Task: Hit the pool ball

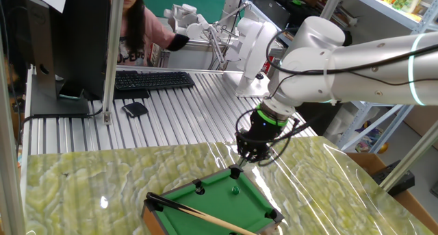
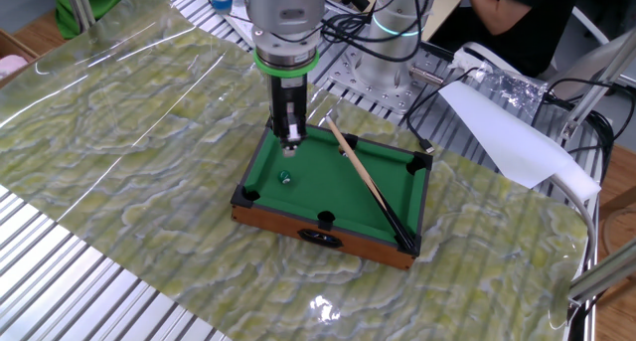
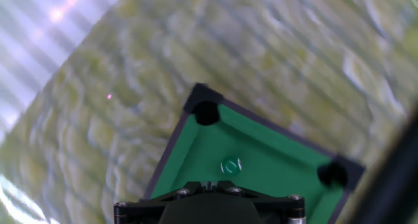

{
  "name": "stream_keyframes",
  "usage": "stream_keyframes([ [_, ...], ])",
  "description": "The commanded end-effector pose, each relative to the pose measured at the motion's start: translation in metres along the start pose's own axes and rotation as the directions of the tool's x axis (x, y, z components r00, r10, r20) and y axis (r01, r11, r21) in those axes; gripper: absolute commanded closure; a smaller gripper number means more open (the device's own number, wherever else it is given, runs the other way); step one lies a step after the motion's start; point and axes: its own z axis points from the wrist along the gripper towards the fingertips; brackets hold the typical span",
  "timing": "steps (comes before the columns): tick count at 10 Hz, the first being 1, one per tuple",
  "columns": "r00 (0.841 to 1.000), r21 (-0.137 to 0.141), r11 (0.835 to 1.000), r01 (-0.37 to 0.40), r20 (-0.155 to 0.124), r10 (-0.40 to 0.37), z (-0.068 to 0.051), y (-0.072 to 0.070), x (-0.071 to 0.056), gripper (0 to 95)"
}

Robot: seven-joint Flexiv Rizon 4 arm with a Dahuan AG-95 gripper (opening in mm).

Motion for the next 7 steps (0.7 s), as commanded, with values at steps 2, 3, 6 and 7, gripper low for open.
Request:
stream_keyframes([
  [2,0.834,0.006,0.837,-0.547,-0.076,0.546,0.0007,0.0004,0.0004,95.0],
  [3,0.812,0.009,0.815,-0.58,-0.078,0.579,0.001,0.0005,0.0005,95.0],
  [6,0.715,0.018,0.718,-0.696,-0.075,0.695,0.0017,0.0008,0.0005,95.0],
  [7,0.672,0.02,0.674,-0.738,-0.066,0.738,0.0017,0.0008,0.0006,95.0],
])
